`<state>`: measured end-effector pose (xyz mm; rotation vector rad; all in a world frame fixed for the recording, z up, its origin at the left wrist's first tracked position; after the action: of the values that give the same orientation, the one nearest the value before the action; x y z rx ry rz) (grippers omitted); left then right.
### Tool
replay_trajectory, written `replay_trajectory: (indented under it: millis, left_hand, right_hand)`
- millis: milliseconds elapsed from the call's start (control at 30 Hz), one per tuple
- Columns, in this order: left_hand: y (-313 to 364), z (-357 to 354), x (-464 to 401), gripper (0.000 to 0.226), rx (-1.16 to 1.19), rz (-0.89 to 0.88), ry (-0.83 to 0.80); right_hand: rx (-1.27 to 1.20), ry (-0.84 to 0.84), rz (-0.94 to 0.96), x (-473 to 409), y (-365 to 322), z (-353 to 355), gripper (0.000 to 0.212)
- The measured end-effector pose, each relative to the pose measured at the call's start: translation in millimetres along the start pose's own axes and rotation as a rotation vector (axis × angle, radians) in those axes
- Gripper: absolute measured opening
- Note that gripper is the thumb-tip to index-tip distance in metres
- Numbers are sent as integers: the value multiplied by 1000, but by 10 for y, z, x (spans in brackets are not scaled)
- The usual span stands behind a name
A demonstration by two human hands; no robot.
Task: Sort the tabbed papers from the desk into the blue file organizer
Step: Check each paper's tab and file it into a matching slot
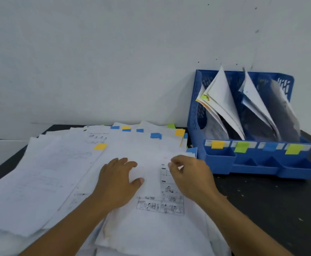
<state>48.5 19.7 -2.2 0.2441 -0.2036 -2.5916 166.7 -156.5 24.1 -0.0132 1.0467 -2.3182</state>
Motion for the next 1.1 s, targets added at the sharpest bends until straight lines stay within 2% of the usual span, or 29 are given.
replay_trajectory:
  millis: [67,167,267,367,467,567,633,700,867,1000,1100]
  left_hand:
    - [-47,-94,60,62,-102,23,-45]
    - [-53,-164,109,65,-125,35,-88]
    - [0,-158,123,64,-16,4,-90]
    - [-92,-27,121,61,118,33,-7]
    - [-400,153,101,57,-56,152,96]
    - [-823,233,119,62,-207,369,30]
    - [-1043,225,153,66,-197,489,-39]
    - [-1147,228,172,62,-134,528,-37]
    - [-1135,326,181,30,-223,505,138]
    - [-950,482,191,23,-177,450,321]
    - [-594,585,245,19,-35,309,459]
  right_hand:
    - [45,-36,7,63,4,-148,36]
    - [111,-25,76,154,8,-273,40]
    - [130,0,169,216,40,-340,41]
    - [161,22,258,256,75,-411,34]
    - [161,59,286,264,133,-454,27]
    - [152,71,297,260,123,-448,23]
    - [155,76,294,266,116,-441,23]
    - [148,78,291,264,115,-440,24]
    - [131,29,240,274,101,-428,31]
    - [70,-18,186,269,33,-348,35]
    - [-137,9,126,234,-50,-233,31]
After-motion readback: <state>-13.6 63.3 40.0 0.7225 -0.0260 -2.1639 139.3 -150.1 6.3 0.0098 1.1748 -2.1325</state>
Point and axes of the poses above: each hand's wrist, its own x-axis away from the middle knuckle, its own z-axis out of the back of the hand, y = z × x, the point moved 5 cm from there along -x, towards the middle knuckle, and after that the axes turned 11 degrees about -x, right-handed, at the moved point
